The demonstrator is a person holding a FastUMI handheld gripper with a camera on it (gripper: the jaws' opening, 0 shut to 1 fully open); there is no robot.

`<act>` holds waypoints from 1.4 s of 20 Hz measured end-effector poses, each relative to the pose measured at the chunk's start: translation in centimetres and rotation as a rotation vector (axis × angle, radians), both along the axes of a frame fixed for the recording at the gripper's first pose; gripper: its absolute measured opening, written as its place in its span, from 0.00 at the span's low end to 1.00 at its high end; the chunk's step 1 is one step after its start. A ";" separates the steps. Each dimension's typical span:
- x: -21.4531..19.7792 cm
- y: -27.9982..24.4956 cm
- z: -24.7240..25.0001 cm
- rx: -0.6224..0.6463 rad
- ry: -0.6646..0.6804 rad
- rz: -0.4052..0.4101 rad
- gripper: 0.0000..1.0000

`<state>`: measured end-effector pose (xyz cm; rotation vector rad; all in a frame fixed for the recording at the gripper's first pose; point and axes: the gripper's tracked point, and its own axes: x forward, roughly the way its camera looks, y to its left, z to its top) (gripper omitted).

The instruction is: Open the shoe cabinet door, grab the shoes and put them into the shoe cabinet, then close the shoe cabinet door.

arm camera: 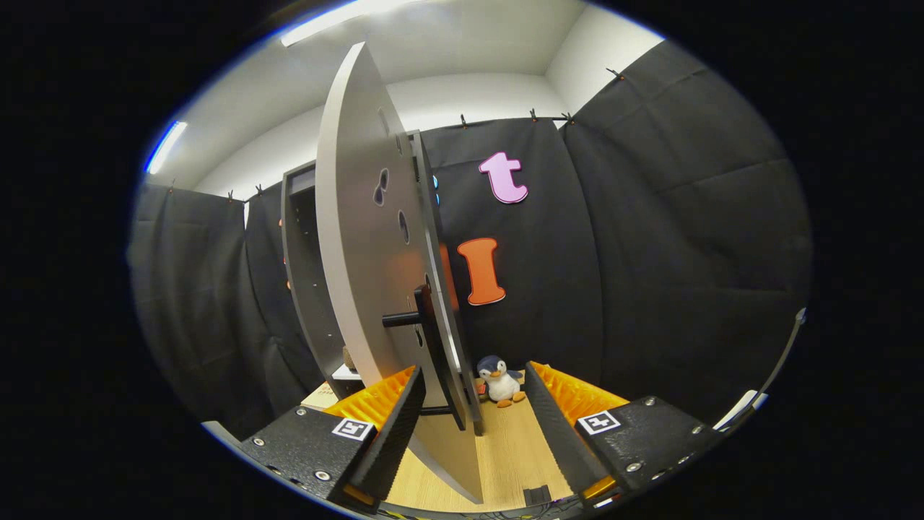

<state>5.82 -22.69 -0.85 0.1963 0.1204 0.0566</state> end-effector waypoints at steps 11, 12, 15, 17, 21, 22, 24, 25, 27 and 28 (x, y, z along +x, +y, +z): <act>-0.2 4.3 -0.3 0.049 -0.008 0.124 0.85; -0.2 4.2 -0.2 0.051 -0.010 0.134 0.85; -0.6 4.6 -0.2 0.061 -0.013 0.156 0.85; -0.6 4.8 -0.2 0.060 -0.013 0.164 0.85; -0.5 4.8 -0.1 0.050 -0.013 0.172 0.85; -0.5 4.9 -0.1 0.046 -0.014 0.176 0.85; -0.6 5.0 -0.3 0.040 -0.013 0.186 0.85; -0.6 5.1 -0.3 0.040 -0.013 0.194 0.85; -0.8 5.5 -0.2 0.044 -0.012 0.216 0.85; -0.9 5.7 -0.3 0.049 -0.012 0.229 0.85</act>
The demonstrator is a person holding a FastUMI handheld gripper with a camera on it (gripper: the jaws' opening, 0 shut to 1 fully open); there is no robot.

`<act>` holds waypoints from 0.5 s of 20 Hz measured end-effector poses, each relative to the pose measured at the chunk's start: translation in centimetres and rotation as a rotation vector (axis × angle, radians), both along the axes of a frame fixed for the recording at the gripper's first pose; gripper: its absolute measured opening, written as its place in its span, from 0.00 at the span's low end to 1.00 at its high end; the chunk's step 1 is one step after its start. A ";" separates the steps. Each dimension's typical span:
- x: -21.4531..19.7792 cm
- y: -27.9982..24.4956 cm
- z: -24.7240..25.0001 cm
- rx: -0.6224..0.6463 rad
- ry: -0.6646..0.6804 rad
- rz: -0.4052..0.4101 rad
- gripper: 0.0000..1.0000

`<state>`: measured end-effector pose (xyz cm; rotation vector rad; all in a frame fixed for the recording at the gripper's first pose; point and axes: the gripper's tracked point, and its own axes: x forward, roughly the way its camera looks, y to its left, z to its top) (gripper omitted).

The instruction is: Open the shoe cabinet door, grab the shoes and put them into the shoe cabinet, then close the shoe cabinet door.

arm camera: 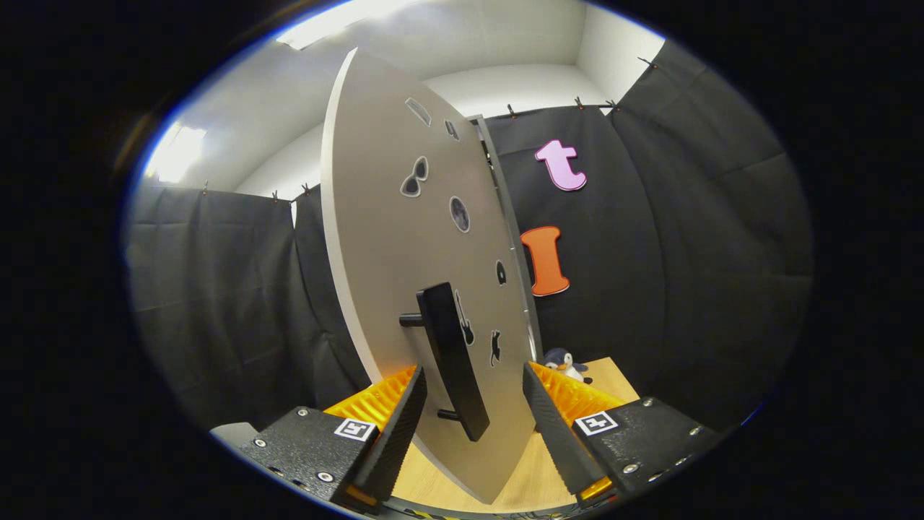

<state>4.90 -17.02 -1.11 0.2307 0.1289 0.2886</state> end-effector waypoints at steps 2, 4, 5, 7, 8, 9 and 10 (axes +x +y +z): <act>-0.2 0.4 0.1 0.005 -0.003 0.023 0.85; 0.2 0.6 0.5 0.008 -0.030 0.029 0.86; 0.4 0.7 0.4 0.005 -0.033 0.042 0.85; -0.1 1.3 0.3 0.020 -0.022 0.063 0.85; -0.2 1.5 0.4 0.025 -0.022 0.073 0.85; -0.3 1.8 0.5 0.028 -0.022 0.081 0.85; -0.3 1.9 0.5 0.024 -0.025 0.089 0.85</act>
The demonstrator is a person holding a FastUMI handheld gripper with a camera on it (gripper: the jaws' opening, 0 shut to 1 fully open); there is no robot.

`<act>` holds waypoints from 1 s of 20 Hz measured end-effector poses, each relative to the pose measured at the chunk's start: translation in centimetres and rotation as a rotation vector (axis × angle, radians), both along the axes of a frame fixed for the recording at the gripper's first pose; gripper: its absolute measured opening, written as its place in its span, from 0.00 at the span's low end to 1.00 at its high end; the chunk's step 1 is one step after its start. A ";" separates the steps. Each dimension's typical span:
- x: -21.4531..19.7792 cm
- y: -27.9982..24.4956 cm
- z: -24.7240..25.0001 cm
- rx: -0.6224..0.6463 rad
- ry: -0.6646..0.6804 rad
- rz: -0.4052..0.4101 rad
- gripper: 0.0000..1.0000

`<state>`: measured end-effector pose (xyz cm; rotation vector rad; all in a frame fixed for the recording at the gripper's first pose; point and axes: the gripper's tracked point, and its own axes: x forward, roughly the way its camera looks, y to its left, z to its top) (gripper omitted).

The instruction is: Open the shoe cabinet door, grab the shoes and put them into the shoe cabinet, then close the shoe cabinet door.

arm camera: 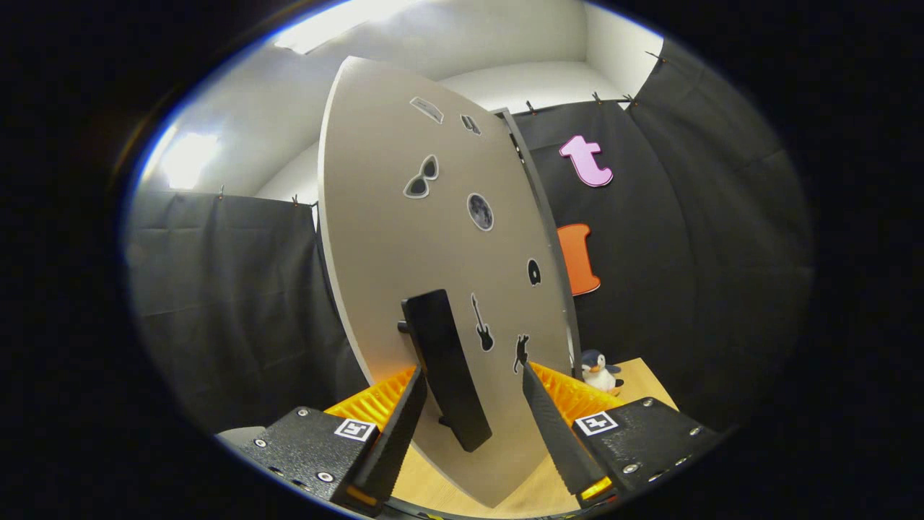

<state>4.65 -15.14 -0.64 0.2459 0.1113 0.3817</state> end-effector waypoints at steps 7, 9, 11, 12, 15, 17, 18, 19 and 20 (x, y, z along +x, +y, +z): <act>0.0 0.7 0.1 -0.020 -0.024 0.048 0.85; 0.5 0.5 0.0 -0.045 -0.046 0.050 0.86; 0.8 0.8 -0.1 -0.060 -0.051 0.055 0.89; 0.8 0.8 -0.1 -0.066 -0.053 0.062 0.91; 1.1 1.3 -0.3 -0.079 -0.051 0.080 0.92; 1.2 1.6 -0.3 -0.094 -0.059 0.083 0.93; 1.3 1.6 -0.3 -0.105 -0.065 0.085 0.93; 1.4 1.6 -0.3 -0.115 -0.068 0.088 0.93; 1.5 1.7 -0.5 -0.116 -0.064 0.090 0.93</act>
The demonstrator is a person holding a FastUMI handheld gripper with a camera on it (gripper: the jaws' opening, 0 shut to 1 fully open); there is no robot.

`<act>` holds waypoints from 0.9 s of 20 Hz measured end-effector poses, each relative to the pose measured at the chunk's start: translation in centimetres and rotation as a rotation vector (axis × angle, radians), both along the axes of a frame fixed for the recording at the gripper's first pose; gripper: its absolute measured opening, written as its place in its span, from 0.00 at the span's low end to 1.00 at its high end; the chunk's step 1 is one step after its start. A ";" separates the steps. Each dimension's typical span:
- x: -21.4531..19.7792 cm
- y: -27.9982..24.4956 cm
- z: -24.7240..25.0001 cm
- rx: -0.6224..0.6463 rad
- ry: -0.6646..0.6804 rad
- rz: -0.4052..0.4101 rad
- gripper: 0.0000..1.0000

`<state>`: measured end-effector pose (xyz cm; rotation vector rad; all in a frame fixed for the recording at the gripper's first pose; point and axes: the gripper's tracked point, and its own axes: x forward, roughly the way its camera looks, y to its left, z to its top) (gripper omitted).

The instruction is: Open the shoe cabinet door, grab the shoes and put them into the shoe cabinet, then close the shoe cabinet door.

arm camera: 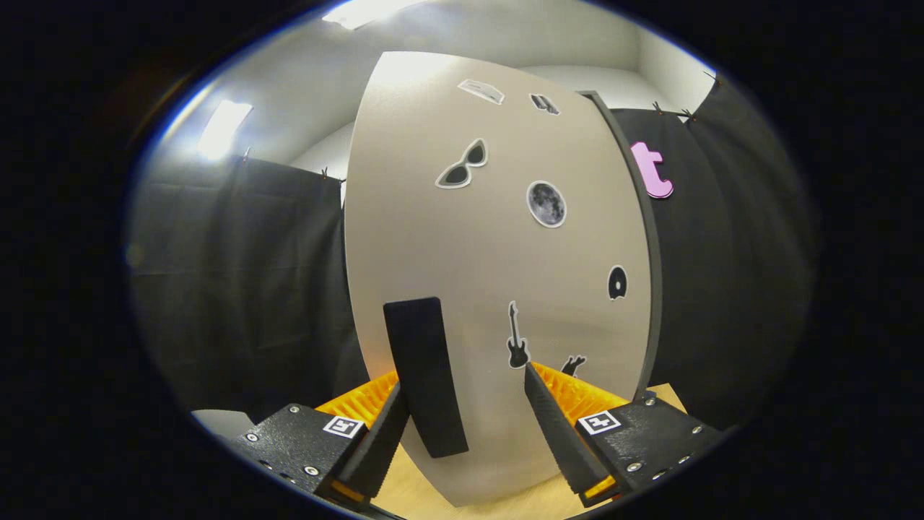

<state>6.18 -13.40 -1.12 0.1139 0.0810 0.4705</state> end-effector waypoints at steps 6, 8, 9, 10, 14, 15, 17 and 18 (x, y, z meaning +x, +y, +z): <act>0.3 1.0 -0.2 0.011 0.031 -0.002 0.93; 0.6 1.1 -0.2 -0.002 0.028 -0.015 0.93; 0.7 1.1 -0.2 -0.009 0.023 -0.024 0.93; 1.0 1.1 -0.3 -0.016 0.020 -0.031 0.93; 1.8 1.0 -0.3 -0.037 0.015 -0.057 0.93; 1.8 0.9 -0.3 -0.040 0.016 -0.062 0.93; 2.0 0.9 -0.3 -0.046 0.019 -0.072 0.93; 2.2 0.9 -0.3 -0.051 0.018 -0.078 0.93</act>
